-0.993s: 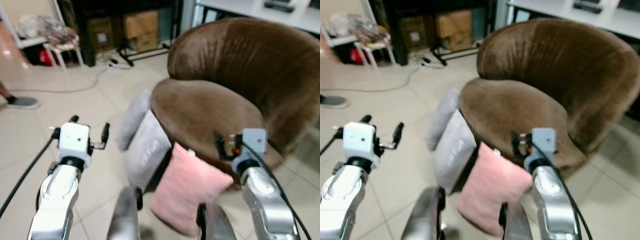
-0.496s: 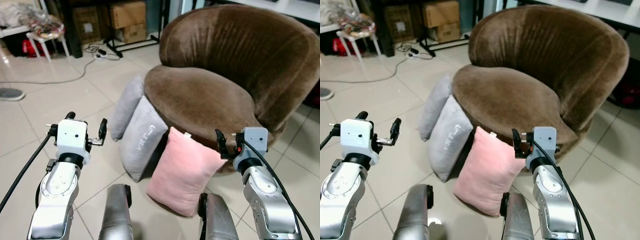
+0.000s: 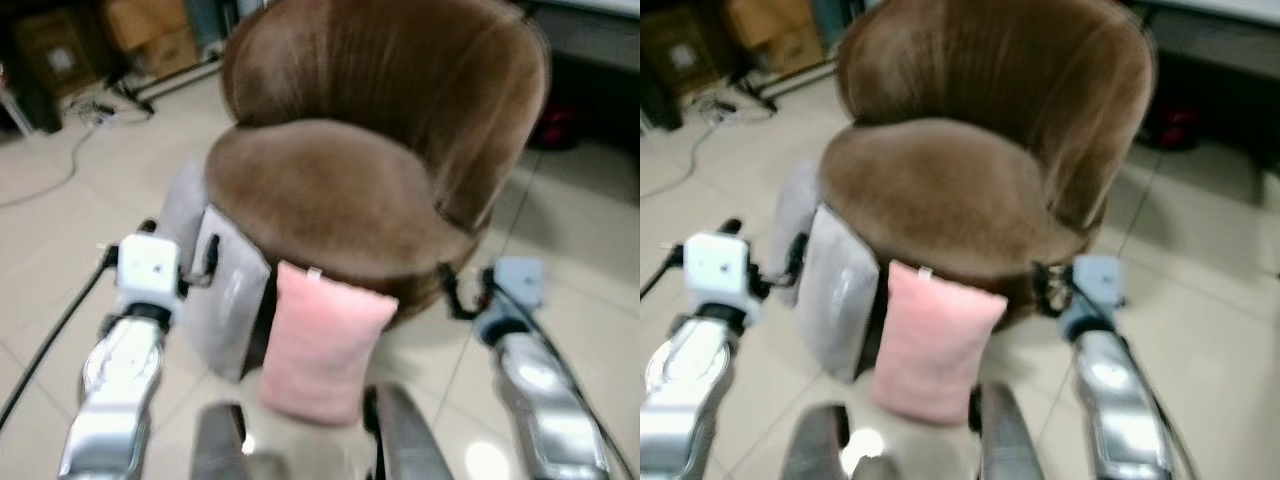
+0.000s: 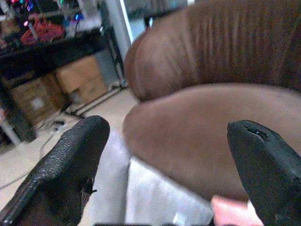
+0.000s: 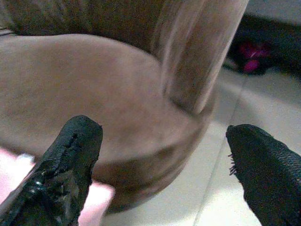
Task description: Move the pillow to the sofa from floor
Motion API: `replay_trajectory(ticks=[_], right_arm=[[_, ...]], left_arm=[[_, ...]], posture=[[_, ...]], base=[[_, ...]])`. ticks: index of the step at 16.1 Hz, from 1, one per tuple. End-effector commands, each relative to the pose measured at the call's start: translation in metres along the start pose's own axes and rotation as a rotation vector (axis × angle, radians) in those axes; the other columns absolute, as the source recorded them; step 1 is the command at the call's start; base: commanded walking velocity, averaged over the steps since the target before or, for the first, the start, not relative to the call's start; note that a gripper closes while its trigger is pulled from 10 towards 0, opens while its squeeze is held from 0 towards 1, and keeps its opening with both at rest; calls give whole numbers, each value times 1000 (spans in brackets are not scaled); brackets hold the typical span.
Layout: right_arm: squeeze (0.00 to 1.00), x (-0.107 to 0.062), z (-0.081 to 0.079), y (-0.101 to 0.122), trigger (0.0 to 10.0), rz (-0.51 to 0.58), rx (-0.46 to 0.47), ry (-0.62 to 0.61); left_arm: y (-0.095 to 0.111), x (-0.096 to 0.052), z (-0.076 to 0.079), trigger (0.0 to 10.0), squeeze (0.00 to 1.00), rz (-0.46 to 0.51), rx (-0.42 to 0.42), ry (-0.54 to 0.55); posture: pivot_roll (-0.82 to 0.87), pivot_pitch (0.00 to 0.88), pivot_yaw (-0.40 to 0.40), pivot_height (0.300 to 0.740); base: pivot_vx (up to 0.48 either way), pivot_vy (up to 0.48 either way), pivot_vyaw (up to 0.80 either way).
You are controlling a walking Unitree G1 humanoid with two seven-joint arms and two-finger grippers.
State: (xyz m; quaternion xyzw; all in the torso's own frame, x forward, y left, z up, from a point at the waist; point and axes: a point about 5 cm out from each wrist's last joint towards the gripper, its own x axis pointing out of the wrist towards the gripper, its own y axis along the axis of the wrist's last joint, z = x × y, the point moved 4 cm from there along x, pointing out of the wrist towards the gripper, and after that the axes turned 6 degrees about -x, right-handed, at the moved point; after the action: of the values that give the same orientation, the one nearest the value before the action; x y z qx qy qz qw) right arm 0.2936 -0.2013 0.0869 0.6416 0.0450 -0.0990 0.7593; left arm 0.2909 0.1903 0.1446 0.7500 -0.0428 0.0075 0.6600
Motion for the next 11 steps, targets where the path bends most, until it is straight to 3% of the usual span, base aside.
replay_trajectory(ticks=[1,6,8,11], right_arm=[[0,2,-14,5,10000,24,14,41],[0,4,-15,6,10000,28,4,45],[0,7,-16,7,10000,33,-52,62],[0,9,-19,6,10000,31,-69,78]], left_arm=[[-6,-4,-9,10000,0,-27,15,22],[-7,-4,-8,10000,0,-27,24,17],[-7,-4,-7,10000,0,-24,27,15],[-7,-4,-7,10000,0,-23,33,12]], posture=[[17,0,-8,545],[22,0,-16,545],[24,0,-19,545],[28,0,-25,545]], base=[[266,0,0],[262,0,0],[259,0,0],[252,0,685]])
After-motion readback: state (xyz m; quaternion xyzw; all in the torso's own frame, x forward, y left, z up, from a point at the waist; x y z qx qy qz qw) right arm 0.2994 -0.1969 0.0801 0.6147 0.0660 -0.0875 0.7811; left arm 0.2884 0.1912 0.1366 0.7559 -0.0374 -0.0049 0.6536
